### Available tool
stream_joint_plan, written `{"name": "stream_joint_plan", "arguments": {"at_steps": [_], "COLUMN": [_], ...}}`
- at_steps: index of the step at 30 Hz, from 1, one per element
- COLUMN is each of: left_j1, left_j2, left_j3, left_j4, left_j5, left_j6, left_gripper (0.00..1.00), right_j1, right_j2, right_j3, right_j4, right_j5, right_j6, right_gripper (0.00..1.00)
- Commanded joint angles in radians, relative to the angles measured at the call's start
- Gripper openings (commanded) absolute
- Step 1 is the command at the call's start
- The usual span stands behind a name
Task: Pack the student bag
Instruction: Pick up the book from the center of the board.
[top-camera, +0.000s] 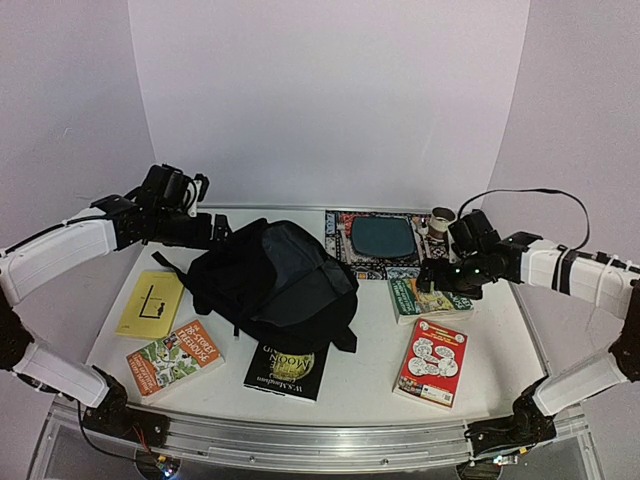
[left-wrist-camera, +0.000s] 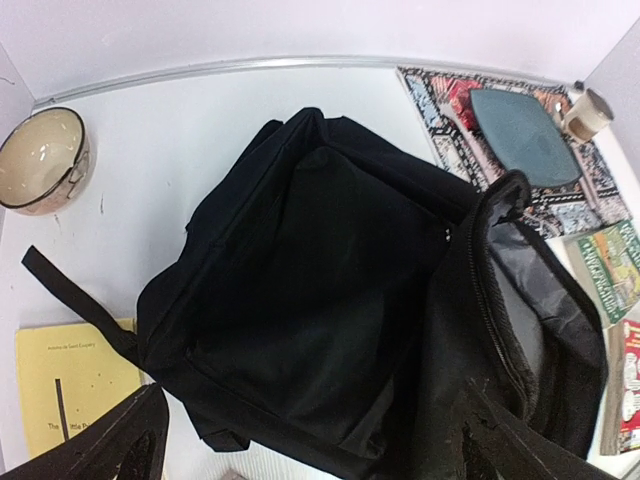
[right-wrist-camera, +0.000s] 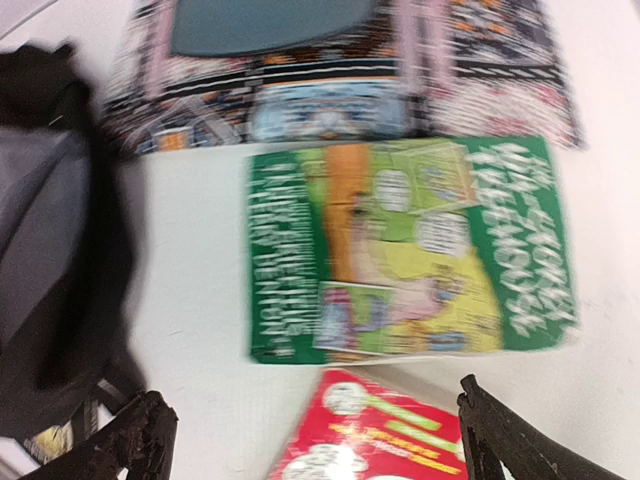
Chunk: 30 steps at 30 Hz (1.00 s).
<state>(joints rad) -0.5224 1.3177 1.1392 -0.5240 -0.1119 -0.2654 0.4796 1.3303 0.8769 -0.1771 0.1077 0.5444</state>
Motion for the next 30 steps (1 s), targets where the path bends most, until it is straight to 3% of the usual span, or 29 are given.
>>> {"name": "stream_joint_plan", "arguments": {"at_steps": [1, 12, 24, 30], "left_j1": [0.002, -0.002, -0.02, -0.034], "left_j2": [-0.068, -0.138, -0.118, -0.096], "left_j3": [-0.034, -0.136, -0.143, -0.127], "left_j4": [0.018, 0.067, 0.081, 0.089], "left_j5": [0.063, 0.227, 0.26, 0.261], "left_j6": [-0.063, -0.151, -0.16, -0.156], "left_gripper": [0.99, 0.96, 0.95, 0.95], "right_j1": [-0.111, -0.212, -0.225, -0.226], "right_j2": [-0.027, 0.144, 0.289, 0.255], "right_j3": [-0.048, -0.103, -0.093, -0.079], "right_j4": [-0.052, 0.064, 0.168, 0.221], "right_j5": [0.099, 0.029, -0.054, -0.1], "right_j6": [0.137, 0.364, 0.434, 0.421], "right_gripper": [0.97, 0.67, 0.54, 0.48]}}
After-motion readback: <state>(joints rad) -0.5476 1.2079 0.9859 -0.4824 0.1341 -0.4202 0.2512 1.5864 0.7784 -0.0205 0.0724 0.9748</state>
